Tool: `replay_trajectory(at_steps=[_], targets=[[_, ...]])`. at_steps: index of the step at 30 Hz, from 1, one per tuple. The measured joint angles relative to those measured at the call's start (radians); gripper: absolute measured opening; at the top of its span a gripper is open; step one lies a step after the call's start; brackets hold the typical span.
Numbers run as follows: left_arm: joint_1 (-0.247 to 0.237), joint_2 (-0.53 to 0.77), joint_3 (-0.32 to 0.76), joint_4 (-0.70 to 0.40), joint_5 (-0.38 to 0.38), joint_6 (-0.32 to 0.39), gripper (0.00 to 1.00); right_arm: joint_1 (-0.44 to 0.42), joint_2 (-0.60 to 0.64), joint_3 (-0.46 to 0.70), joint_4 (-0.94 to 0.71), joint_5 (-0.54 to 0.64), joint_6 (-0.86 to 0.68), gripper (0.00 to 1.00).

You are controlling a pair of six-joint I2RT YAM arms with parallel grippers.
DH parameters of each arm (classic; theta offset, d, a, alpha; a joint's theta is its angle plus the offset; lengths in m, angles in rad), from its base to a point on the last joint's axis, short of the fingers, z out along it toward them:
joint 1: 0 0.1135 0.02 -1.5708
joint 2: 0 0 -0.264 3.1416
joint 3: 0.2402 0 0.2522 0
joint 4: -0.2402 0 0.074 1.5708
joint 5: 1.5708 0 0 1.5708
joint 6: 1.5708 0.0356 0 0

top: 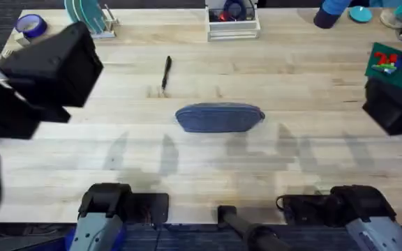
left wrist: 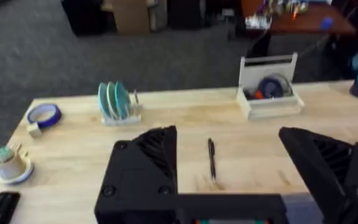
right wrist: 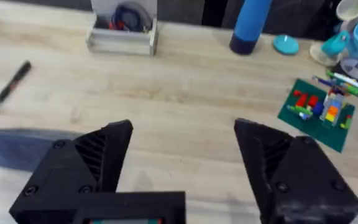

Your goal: Unzip the bag, pick up the pens from the table one at a time and place them inside, then zip the bag closed.

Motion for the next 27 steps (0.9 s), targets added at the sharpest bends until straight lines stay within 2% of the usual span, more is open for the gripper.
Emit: replay_trajectory(at_steps=[2, 3, 9, 15, 27], targets=[[0.0, 0.055, 0.068, -0.062, 0.0, 0.002, 0.993, 0.0, 0.062, 0.072, -0.052, 0.0, -0.013, 0.996], [0.0, 0.195, 0.211, -0.204, 0.001, 0.003, 0.992, 0.0, 0.195, 0.21, -0.166, 0.0, -0.052, 0.996], [0.0, 0.333, 0.314, -0.315, 0.021, 0.026, 0.993, 0.0, 0.294, 0.294, -0.23, 0.0, -0.065, 0.996], [0.0, 0.406, 0.346, -0.354, 0.041, 0.041, 0.993, 0.0, 0.321, 0.31, -0.245, 0.0, -0.069, 0.996], [0.0, 0.408, 0.347, -0.432, 0.066, 0.058, 0.993, 0.0, 0.321, 0.312, -0.243, 0.0, -0.076, 0.996]])
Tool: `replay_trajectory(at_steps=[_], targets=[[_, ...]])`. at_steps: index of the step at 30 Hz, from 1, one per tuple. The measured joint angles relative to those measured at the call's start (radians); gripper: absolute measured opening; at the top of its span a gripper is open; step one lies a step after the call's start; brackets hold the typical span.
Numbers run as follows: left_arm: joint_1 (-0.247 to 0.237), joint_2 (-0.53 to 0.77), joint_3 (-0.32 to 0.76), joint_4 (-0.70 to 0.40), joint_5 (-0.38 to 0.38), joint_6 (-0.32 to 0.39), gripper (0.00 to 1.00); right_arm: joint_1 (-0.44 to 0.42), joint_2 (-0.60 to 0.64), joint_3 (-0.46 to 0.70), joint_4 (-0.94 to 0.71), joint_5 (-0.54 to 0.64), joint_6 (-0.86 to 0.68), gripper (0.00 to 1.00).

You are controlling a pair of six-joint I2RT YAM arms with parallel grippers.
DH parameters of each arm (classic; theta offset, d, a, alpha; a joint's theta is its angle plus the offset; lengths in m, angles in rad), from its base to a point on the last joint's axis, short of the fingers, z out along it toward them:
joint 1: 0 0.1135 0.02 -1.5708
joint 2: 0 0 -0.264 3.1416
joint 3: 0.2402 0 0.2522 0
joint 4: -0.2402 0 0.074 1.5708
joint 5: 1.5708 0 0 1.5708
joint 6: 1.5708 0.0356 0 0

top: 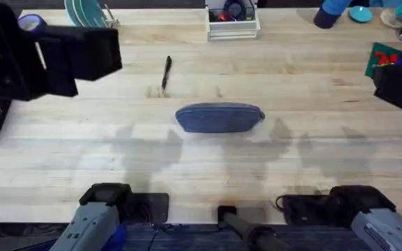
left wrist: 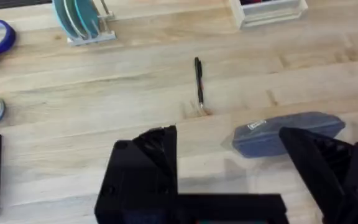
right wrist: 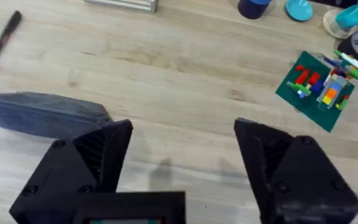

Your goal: Unzip the bag, pick up the pens from the table one at a time and place them inside, then zip the bag closed.

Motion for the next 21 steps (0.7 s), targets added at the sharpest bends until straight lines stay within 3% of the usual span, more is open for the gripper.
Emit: replay_trajectory(at_steps=[3, 11, 21], targets=[[0.0, 0.0, 0.0, -0.022, 0.018, 0.056, 0.993, 0.0, 0.0, 0.0, 0.0, 0.0, 0.0, 0.996], [0.0, 0.037, 0.0, -0.112, 0.081, 0.306, 0.993, 0.0, 0.0, 0.0, 0.0, 0.0, 0.0, 0.998], [0.0, 0.181, 0.0, -0.155, 0.114, 0.411, 0.993, 0.0, 0.0, 0.0, 0.0, 0.0, 0.0, 0.997]])
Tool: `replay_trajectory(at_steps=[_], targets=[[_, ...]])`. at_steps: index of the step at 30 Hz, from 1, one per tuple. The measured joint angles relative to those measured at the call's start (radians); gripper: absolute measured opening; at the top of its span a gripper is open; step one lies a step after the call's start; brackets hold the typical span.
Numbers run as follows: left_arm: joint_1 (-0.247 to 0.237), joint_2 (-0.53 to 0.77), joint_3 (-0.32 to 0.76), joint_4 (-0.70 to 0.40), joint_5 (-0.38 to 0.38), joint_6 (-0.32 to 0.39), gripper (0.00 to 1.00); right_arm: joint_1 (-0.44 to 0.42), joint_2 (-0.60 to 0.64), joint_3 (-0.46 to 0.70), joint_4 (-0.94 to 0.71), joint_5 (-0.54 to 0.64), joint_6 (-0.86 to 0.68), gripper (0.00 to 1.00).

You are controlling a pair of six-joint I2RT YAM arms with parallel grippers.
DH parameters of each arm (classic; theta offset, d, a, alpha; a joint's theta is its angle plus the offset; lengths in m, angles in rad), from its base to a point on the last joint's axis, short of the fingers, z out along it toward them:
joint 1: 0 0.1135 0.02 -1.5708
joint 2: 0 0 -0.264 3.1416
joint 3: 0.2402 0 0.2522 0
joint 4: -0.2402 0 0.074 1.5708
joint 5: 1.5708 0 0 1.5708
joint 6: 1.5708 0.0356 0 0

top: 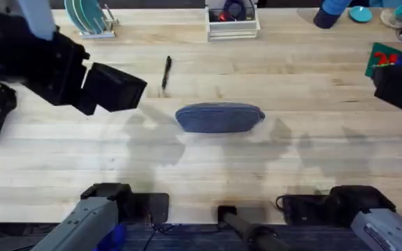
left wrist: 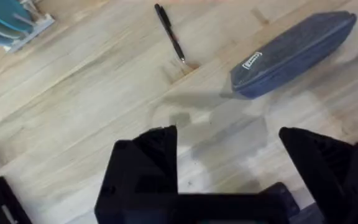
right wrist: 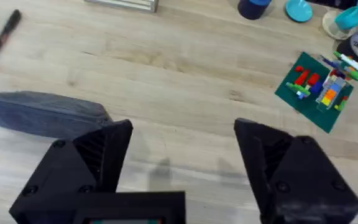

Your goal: Unzip the bag, pick up the pens from the table one at a time and place them inside, then zip the bag closed.

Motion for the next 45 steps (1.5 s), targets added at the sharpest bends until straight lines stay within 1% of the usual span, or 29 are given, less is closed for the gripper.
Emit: replay_trajectory(at_steps=[4, 9, 10, 13, 16, 21, 23, 27, 30, 35, 45], targets=[[0.0, 0.037, 0.0, -0.052, 0.013, 0.098, 0.993, 0.0, 0.0, 0.0, 0.0, 0.0, 0.0, 0.997], [0.0, 0.093, 0.0, -0.109, 0.078, 0.257, 0.995, 0.0, 0.0, 0.0, 0.0, 0.0, 0.0, 0.998], [0.0, 0.114, -0.011, -0.1, 0.133, 0.364, 0.995, 0.0, 0.0, 0.0, 0.0, 0.0, 0.0, 0.997], [0.0, 0.114, -0.055, -0.081, 0.191, 0.457, 0.995, 0.0, 0.0, 0.0, 0.0, 0.0, 0.0, 0.998], [0.0, 0.114, -0.122, -0.04, 0.246, 0.54, 0.995, 0.0, 0.0, 0.0, 0.0, 0.0, 0.0, 0.998], [0.0, 0.114, -0.236, 0.072, 0.318, 0.607, 0.995, 0.0, 0.0, 0.0, 0.0, 0.0, 0.0, 0.998], [0.0, 0.114, -0.279, 0.121, 0.333, 0.638, 0.995, 0.0, 0.0, 0.0, 0.0, 0.0, 0.0, 0.995], [0.0, 0.115, -0.361, 0.193, 0.345, 0.708, 0.995, 0.0, 0.0, 0.0, 0.0, 0.0, 0.0, 0.998], [0.0, 0.125, -0.408, 0.216, 0.344, 0.736, 0.995, 0.0, 0.0, 0.0, 0.0, 0.0, 0.0, 0.998], [0.0, 0.183, -0.424, 0.222, 0.346, 0.776, 0.995, 0.0, 0.0, 0.0, 0.0, 0.0, 0.0, 0.998], [0.0, 0.367, -0.424, 0.231, 0.429, 0.964, 0.995, 0.0, 0.0, 0.0, 0.0, 0.0, 0.0, 0.997]])
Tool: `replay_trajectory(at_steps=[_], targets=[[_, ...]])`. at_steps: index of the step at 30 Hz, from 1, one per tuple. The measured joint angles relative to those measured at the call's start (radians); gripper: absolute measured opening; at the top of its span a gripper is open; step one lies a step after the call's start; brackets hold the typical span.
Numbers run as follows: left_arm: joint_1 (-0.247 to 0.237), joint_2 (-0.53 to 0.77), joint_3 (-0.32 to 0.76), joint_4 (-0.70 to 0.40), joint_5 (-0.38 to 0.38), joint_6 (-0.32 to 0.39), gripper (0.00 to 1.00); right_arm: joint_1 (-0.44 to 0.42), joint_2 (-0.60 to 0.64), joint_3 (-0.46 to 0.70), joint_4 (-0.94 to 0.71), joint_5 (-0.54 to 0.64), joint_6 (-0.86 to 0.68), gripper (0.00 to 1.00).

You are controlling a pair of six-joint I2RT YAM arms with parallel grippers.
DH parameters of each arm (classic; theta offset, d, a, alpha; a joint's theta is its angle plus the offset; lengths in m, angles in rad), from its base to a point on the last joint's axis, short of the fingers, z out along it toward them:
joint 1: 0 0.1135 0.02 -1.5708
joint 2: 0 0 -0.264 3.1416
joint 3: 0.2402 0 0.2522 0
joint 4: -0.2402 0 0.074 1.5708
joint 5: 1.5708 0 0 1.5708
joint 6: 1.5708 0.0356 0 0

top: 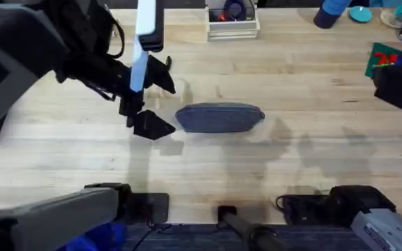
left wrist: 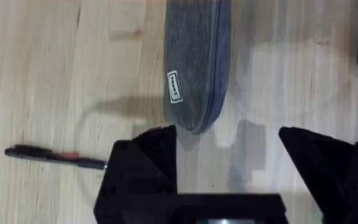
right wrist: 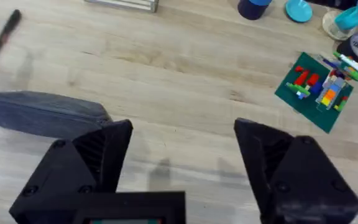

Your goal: Unzip the bag, pick up the pens from the table one at a time and place them inside, then zip the bag closed.

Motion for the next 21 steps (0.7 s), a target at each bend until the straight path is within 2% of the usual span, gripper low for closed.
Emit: replay_trajectory(at_steps=[4, 13, 21], targets=[[0.0, 0.059, 0.0, 0.026, 0.027, 0.04, 0.995, 0.0, 0.0, 0.0, 0.0, 0.0, 0.0, 0.998], [0.005, 0.154, -0.02, 0.117, 0.112, 0.076, 0.997, 0.0, 0.0, 0.0, 0.0, 0.0, 0.0, 0.997], [0.091, 0.168, -0.17, 0.216, 0.224, 0.133, 0.995, 0.0, 0.0, 0.0, 0.0, 0.0, 0.0, 0.997]])
